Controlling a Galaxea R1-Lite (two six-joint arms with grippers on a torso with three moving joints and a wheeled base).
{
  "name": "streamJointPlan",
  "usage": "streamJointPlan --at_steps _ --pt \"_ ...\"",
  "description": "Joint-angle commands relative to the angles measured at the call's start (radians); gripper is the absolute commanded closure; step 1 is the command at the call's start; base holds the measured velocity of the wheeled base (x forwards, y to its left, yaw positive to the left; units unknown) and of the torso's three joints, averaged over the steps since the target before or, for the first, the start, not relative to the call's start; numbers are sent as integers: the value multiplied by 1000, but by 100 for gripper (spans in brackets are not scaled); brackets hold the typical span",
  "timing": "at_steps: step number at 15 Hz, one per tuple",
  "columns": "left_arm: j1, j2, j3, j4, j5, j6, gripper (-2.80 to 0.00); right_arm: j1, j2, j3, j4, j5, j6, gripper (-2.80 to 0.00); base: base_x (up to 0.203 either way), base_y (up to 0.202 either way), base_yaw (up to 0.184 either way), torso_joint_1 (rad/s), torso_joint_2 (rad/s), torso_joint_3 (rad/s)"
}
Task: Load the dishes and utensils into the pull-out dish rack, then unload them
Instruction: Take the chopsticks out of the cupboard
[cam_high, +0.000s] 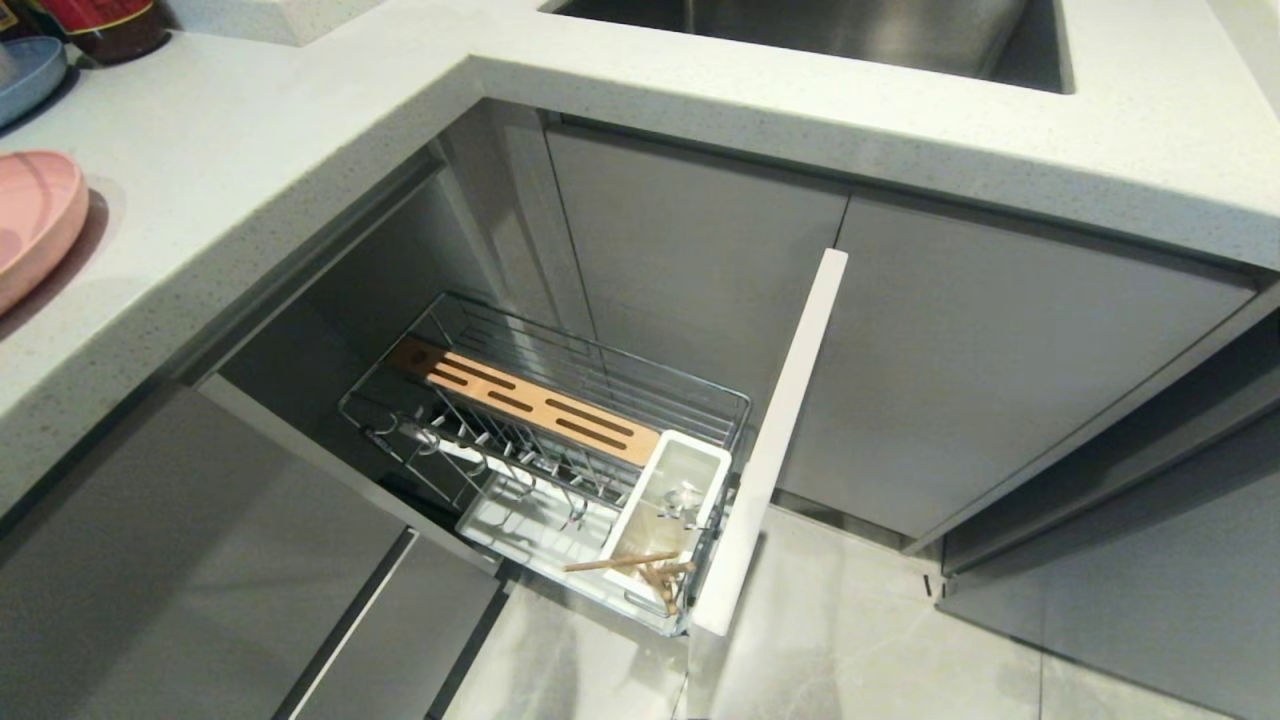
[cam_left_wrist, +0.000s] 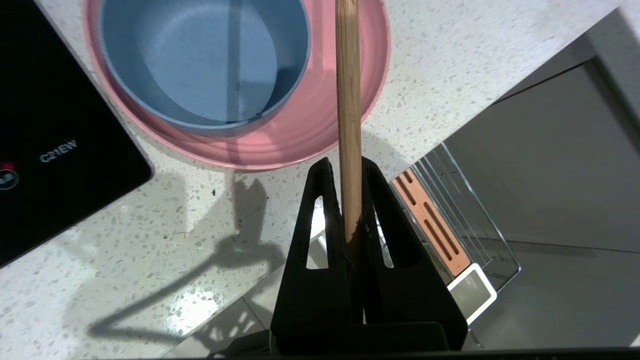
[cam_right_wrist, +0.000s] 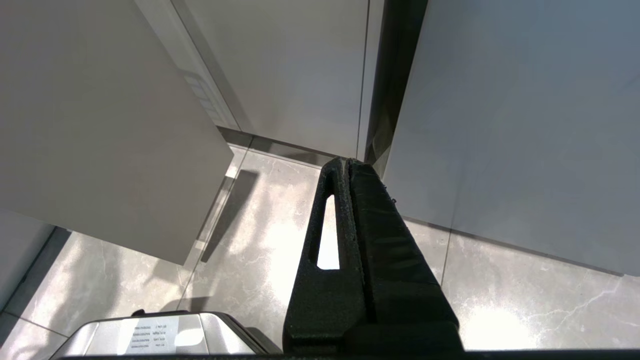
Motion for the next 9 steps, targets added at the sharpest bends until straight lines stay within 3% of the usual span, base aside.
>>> streamJointPlan --at_steps 1,4,9 --pt "0 55 10 -5 -5 1 0 0 -4 0 -1 0 0 0 0 0 0 0 0 0" --pt "-5 120 -6 -34 -13 34 0 0 -4 0 -1 0 0 0 0 0 0 0 0 0" --pt "-21 179 49 -26 -14 29 0 0 -4 0 -1 0 0 0 0 0 0 0 0 0"
